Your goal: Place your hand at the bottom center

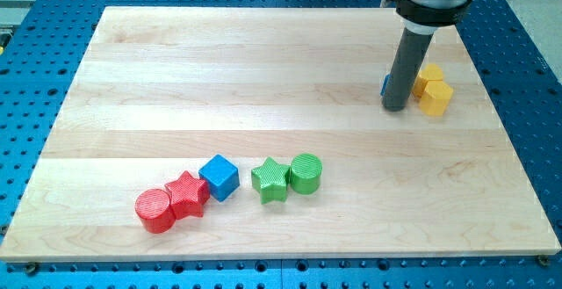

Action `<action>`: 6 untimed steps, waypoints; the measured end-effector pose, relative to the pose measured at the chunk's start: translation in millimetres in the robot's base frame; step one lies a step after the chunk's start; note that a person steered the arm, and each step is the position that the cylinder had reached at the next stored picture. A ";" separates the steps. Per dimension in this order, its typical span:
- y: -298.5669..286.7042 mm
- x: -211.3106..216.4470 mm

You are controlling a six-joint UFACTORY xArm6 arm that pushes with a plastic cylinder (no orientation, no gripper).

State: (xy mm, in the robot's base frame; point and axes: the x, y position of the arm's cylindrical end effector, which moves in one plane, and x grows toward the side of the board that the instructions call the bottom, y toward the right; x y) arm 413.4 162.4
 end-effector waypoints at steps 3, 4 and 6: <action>-30.8 23.5; -38.4 82.6; -162.6 187.8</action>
